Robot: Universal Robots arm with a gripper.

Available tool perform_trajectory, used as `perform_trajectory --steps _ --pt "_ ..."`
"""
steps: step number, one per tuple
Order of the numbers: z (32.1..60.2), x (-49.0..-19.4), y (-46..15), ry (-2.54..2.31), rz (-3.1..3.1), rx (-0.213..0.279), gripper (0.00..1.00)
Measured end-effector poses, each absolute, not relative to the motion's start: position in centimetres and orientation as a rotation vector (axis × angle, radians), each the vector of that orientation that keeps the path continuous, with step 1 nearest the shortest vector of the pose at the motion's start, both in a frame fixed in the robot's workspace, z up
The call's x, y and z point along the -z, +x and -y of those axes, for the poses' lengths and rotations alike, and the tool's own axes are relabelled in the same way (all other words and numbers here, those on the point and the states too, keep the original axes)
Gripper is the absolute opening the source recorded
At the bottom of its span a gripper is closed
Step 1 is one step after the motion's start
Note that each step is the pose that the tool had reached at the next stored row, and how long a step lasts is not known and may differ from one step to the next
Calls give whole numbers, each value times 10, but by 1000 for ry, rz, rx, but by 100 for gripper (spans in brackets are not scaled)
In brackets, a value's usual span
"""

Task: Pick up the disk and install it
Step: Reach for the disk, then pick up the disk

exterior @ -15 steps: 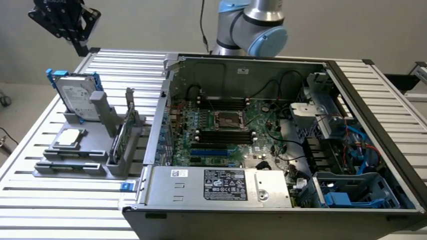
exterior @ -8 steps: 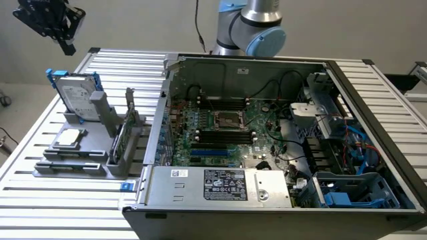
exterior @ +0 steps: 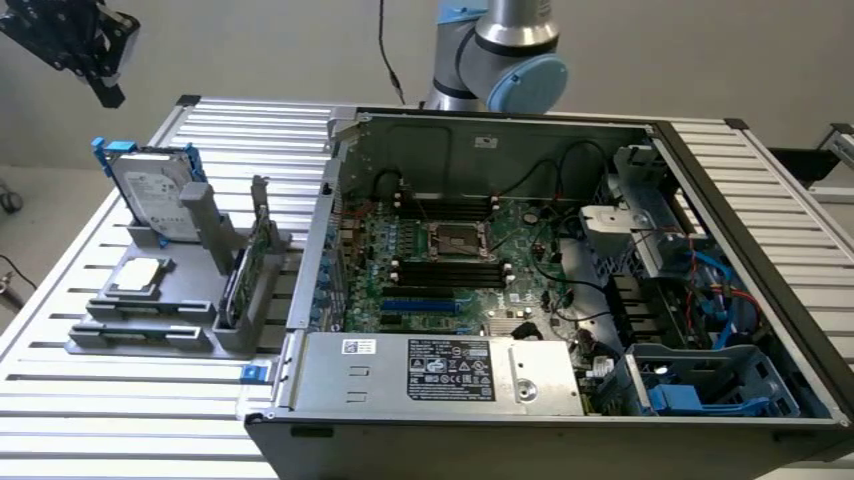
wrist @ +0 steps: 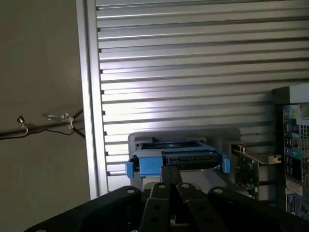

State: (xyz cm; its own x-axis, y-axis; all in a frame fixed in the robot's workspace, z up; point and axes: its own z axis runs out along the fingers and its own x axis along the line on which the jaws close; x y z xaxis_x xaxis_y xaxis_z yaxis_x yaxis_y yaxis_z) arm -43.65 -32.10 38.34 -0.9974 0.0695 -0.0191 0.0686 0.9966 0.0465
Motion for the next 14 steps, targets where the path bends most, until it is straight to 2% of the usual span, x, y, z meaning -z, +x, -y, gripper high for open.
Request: perform_trajectory --steps 14 --pt "318 -382 -442 46 -3122 -70 11"
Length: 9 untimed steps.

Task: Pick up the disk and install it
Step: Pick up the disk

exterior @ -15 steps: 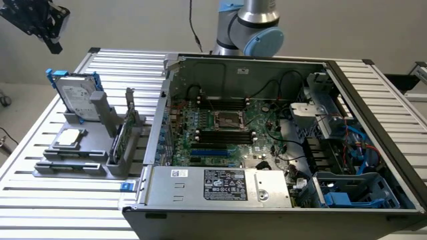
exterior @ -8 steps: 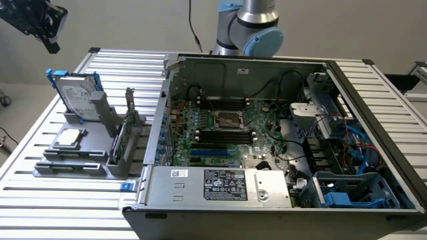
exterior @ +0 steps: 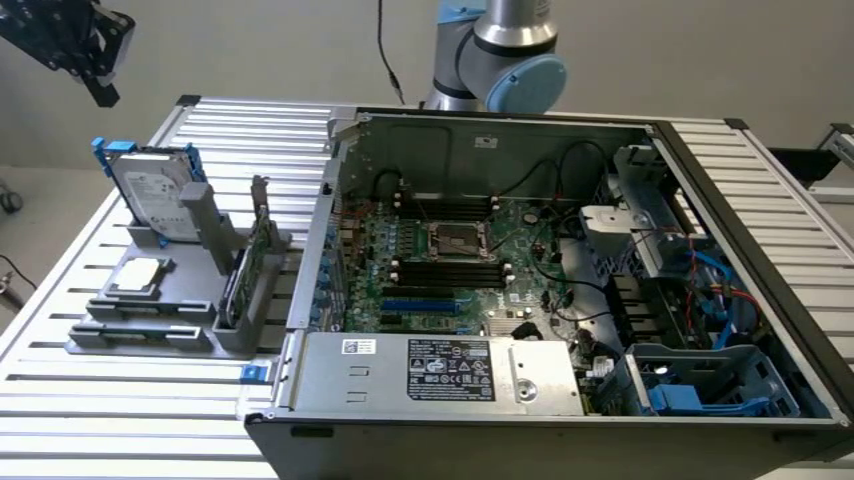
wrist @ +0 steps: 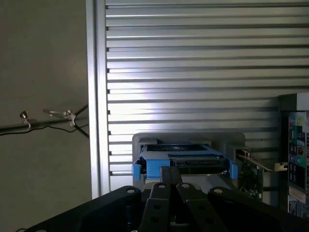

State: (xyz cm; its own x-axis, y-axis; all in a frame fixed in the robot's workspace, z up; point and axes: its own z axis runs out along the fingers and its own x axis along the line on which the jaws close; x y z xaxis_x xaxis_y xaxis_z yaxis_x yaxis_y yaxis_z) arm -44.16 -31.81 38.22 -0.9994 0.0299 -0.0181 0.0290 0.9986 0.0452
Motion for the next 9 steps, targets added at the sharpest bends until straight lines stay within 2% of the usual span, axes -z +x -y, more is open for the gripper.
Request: perform_trajectory --steps 9 --pt "318 -382 -442 46 -3122 -69 11"
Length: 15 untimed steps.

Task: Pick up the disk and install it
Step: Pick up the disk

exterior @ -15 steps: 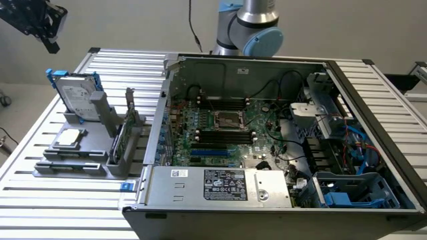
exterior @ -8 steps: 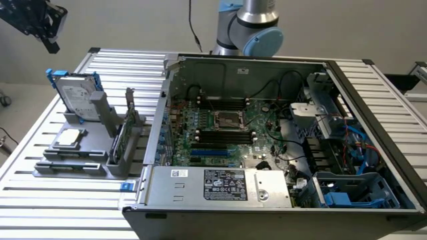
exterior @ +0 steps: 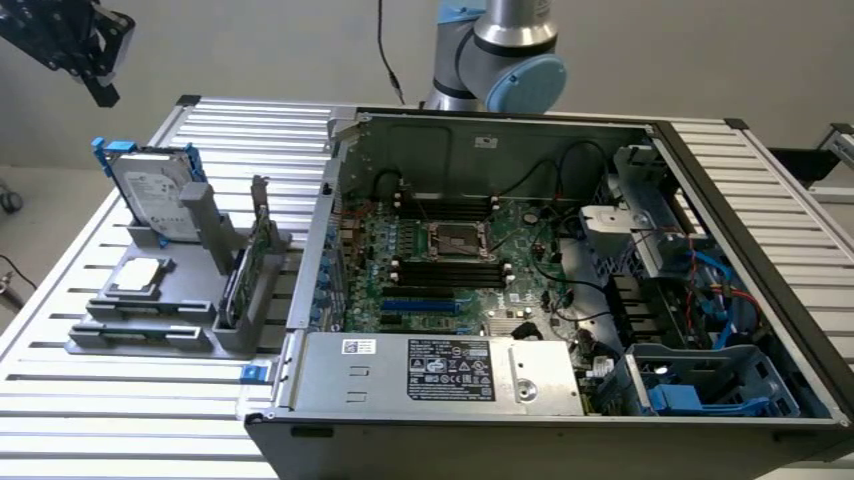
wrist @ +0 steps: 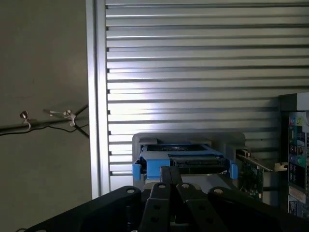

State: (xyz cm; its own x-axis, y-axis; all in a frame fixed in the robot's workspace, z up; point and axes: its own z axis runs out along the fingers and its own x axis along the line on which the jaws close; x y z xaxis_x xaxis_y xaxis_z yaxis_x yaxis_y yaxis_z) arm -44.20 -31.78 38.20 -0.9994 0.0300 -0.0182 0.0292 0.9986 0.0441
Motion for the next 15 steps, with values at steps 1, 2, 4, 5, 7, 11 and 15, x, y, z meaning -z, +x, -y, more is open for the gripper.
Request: perform_trajectory --steps 1,2,4,5,7,11,15 --pt "316 -382 -443 46 -3122 -63 11" --pt "316 -381 -444 43 -3122 -62 11" --pt "316 -380 -445 -6 -3123 -62 11" --pt "316 -380 -445 -35 -3123 -62 11" --pt "316 -379 -445 -92 -3123 -63 11" --pt "316 -377 -445 -206 -3119 -64 11" --pt "316 -375 -445 -319 -3111 -65 11"
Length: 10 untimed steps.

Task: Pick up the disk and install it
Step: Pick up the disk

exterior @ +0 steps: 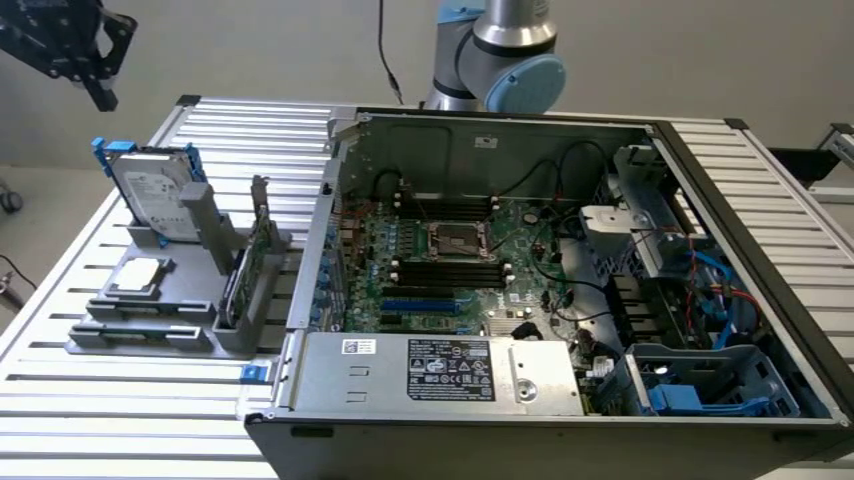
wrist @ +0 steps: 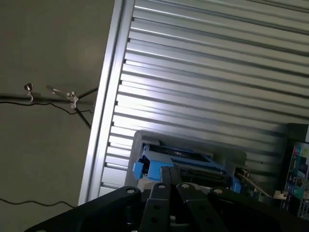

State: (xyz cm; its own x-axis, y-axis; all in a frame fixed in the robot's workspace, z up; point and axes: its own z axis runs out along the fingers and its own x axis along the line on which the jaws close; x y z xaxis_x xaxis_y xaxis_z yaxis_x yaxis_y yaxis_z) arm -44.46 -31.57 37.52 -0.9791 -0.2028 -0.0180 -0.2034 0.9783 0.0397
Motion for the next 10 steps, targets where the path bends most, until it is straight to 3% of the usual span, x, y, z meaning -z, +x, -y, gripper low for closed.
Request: perform_trajectory --steps 10 --pt "316 -371 -445 -602 -3072 -66 11"
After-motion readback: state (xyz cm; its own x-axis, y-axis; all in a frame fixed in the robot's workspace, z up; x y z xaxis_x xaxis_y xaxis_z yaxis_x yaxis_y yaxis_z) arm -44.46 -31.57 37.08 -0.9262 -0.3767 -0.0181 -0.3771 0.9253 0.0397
